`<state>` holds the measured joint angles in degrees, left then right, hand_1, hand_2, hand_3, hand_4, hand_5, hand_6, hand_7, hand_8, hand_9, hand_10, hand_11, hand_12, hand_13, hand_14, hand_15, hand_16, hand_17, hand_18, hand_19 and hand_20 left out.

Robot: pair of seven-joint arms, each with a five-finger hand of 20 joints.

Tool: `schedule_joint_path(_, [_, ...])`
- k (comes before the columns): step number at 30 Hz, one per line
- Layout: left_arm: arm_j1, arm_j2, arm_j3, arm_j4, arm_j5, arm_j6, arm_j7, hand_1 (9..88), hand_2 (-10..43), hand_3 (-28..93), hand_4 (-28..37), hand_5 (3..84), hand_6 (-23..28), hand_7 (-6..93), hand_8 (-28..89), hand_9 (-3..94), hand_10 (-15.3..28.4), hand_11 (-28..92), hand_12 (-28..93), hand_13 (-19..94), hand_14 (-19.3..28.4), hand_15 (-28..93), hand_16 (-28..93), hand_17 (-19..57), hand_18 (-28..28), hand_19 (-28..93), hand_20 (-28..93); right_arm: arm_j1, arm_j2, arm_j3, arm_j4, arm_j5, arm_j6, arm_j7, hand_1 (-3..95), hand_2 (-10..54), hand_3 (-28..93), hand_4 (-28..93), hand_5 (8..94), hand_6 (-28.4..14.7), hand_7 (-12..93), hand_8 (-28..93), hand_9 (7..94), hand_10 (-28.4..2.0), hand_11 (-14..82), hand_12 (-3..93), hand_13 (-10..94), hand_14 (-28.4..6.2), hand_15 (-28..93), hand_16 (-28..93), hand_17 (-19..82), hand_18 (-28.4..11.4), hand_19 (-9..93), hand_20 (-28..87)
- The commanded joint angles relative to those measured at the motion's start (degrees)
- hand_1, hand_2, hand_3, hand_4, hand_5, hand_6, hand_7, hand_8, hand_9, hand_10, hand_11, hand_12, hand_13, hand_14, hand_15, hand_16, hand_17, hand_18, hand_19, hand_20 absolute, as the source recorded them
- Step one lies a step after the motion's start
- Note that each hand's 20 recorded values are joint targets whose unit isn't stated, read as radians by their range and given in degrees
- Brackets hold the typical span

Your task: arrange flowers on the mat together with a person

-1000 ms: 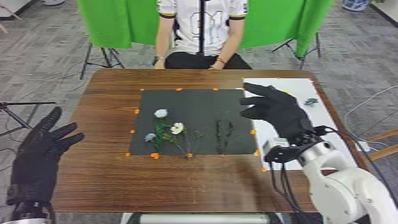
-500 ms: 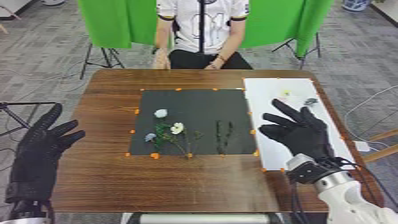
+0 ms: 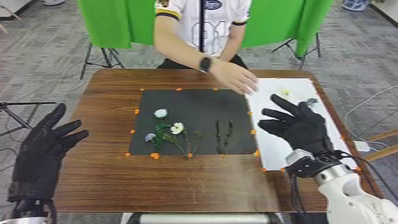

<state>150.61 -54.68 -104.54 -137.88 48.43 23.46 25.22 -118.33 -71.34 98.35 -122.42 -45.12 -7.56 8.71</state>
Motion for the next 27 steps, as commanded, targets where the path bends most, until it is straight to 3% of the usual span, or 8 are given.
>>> schedule_joint_path(1, [0.0,-0.08,0.00,0.03,-0.31,-0.96,-0.75,14.8,1.2,76,-28.3,27.4,2.8,15.8,-11,31.1,17.8,23,13,24,26.6,51,-8,-6.6,25.6,46,22,0.6,1.5,1.3,0.1,-0.6,0.0,-0.9,17.6,9.7,75,-26,44.4,-1.6,10,-9,44.6,-19.4,12.8,15.3,37,-20.8,47,10,6,-22.2,56,17])
schedule_joint_path(10, [-0.3,1.02,1.42,0.27,-1.56,0.14,0.92,14.7,1.6,76,-28.3,27.8,3.0,15.8,-11,31.5,18.0,23,13,25,26.7,51,-7,-7.2,25.6,47,20,0.3,1.0,1.8,-0.4,-1.4,0.0,-1.1,17.5,9.6,75,-26,44.7,-1.7,10,-10,44.8,-19.4,12.7,15.4,37,-20.9,47,10,6,-22.2,56,17])
schedule_joint_path(22, [-0.6,1.22,1.68,0.26,-1.41,-0.05,1.08,14.7,1.9,77,-28.3,28.0,3.1,16.1,-11,32.0,18.1,24,13,24,26.8,53,-7,-7.9,24.9,48,20,0.1,1.3,0.7,-0.3,0.0,0.9,-0.5,17.6,9.7,75,-26,45.0,-1.8,10,-10,45.2,-19.4,13.2,15.5,37,-20.8,48,11,6,-22.2,56,18])
schedule_joint_path(24, [-0.6,0.89,1.64,0.21,-1.00,-0.27,0.59,14.7,1.9,77,-28.3,28.0,3.1,16.1,-11,32.1,18.1,24,12,24,26.8,53,-8,-8.0,24.9,49,20,-0.1,1.1,0.6,-0.4,-0.3,0.9,-0.6,17.6,9.7,75,-26,45.0,-1.8,10,-10,45.3,-19.4,13.3,15.5,37,-20.7,48,11,6,-22.2,56,18])
schedule_joint_path(27, [-0.4,1.22,1.66,0.16,-1.53,0.29,0.65,14.7,2.0,77,-28.3,28.0,3.1,16.1,-11,32.2,18.2,24,12,24,26.9,53,-8,-8.0,24.8,49,20,0.0,1.1,0.2,-0.4,-0.5,1.4,-0.4,17.5,9.7,75,-26,45.1,-1.8,10,-10,45.3,-19.4,13.3,15.4,37,-20.7,48,11,6,-22.1,56,18])
